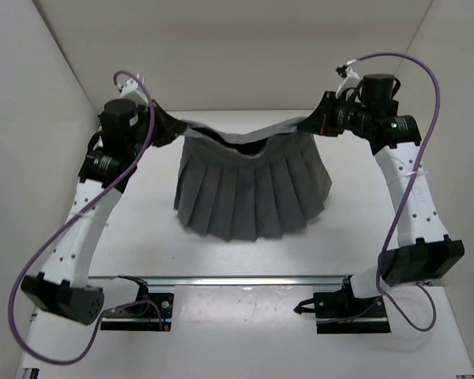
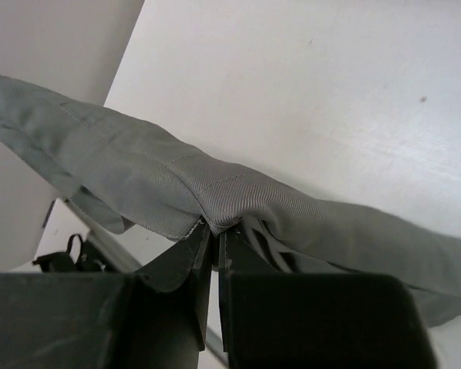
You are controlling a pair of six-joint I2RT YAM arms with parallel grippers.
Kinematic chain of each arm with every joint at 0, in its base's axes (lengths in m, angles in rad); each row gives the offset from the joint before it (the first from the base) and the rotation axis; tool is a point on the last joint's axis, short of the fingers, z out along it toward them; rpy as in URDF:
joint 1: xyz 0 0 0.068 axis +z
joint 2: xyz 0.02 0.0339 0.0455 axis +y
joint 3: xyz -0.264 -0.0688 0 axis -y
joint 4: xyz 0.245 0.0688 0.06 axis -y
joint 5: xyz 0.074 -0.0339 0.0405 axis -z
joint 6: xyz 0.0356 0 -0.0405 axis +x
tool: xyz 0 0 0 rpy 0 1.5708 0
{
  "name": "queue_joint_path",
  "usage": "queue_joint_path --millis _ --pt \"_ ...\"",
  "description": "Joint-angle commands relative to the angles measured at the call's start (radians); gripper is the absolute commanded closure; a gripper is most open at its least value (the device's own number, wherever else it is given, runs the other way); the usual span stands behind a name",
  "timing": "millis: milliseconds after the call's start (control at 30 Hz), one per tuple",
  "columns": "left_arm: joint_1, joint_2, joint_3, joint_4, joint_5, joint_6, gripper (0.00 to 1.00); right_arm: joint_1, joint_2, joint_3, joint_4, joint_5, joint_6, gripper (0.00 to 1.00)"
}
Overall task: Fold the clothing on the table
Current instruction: Fold the skirt
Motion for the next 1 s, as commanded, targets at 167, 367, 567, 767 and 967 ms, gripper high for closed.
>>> queue_joint_path --millis 167,367,567,767,967 --pt "0.002 -0.036 0.141 -0.055 -0.05 0.085 1.0 -0.005 -0.081 0.002 0.052 0.034 -0.032 1.0" --pt "-0.019 -0.187 -0.402 0.078 0.008 -0.011 1.0 0.047 -0.148 -0.412 0.101 0.112 -0.02 1.0" --pt "-0.01 -0.254 -0.702 0.081 0.069 -0.038 1.0 0.065 -0.188 -0.739 0.098 0.138 -0.008 1.0" --pt "-0.079 -0.443 -0.84 -0.019 0.086 -0.117 1.0 0.087 -0.337 -0.856 0.001 0.161 0.051 1.0" --pt "-0.104 -0.656 -0.907 -0.14 0.105 -0.212 1.0 0.116 -0.473 -0.974 -0.096 0.125 0.112 1.0"
